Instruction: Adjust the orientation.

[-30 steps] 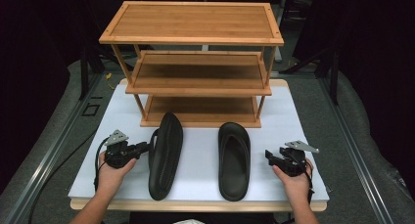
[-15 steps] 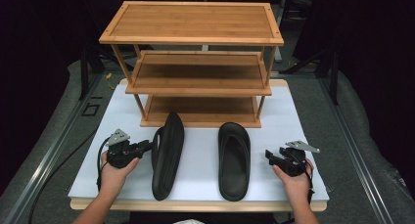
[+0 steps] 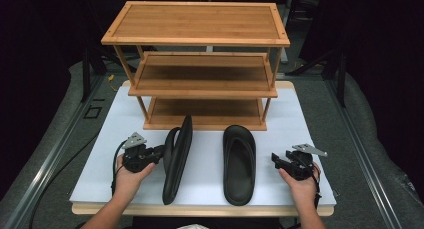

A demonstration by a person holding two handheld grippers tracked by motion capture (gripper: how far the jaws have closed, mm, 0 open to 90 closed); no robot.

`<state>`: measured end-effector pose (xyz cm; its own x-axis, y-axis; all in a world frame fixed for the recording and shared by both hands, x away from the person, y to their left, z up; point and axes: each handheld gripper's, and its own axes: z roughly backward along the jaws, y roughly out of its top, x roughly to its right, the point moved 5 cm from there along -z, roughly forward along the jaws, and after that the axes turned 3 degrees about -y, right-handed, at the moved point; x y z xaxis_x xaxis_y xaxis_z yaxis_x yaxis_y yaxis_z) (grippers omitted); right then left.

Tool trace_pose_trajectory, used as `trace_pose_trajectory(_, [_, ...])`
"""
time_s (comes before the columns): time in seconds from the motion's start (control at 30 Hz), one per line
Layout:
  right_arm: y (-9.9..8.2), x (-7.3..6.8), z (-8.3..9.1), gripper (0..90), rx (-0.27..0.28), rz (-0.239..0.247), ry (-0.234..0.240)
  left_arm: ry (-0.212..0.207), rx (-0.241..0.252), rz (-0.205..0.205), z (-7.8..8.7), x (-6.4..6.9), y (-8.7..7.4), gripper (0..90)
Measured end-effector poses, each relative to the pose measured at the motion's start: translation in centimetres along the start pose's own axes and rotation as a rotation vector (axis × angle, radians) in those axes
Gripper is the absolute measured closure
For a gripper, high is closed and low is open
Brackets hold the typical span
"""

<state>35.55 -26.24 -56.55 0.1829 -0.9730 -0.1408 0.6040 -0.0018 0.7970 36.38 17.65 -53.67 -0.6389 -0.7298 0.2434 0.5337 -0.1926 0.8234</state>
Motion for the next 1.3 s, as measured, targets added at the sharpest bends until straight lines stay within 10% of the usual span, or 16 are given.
trace_pose_trajectory(0.27, [0.0, 0.0, -0.1, 38.7, -0.003, -0.001, -0.004, -0.032, -0.052, -0.019, -2.4, 1.5, -0.6, 61.7])
trace_pose_trajectory(0.4, [-0.1, 0.0, 0.0, 38.7, -0.013, 0.001, -0.002, -0.033, -0.076, -0.055, -3.2, 2.2, -0.7, 71.7])
trace_pose_trajectory(0.6, [-0.1, 0.1, 0.0, 38.8, -0.012, -0.001, -0.003, -0.058, -0.069, 0.0, -2.9, 1.9, -0.9, 81.0])
trace_pose_trajectory(0.9, [0.0, 0.2, 0.1, 39.1, -0.014, -0.008, 0.004, -0.006, -0.034, -0.002, -1.4, 1.0, -0.4, 81.8])
trace_pose_trajectory(1.2, [0.0, 0.3, 0.1, 39.1, -0.008, -0.017, 0.003, 0.151, -0.045, 0.06, 0.8, -1.4, -1.4, 79.8])
trace_pose_trajectory(1.3, [0.0, 0.3, 0.2, 39.1, -0.013, -0.019, 0.003, 0.107, -0.026, 0.095, 0.7, -1.6, -1.5, 72.9])
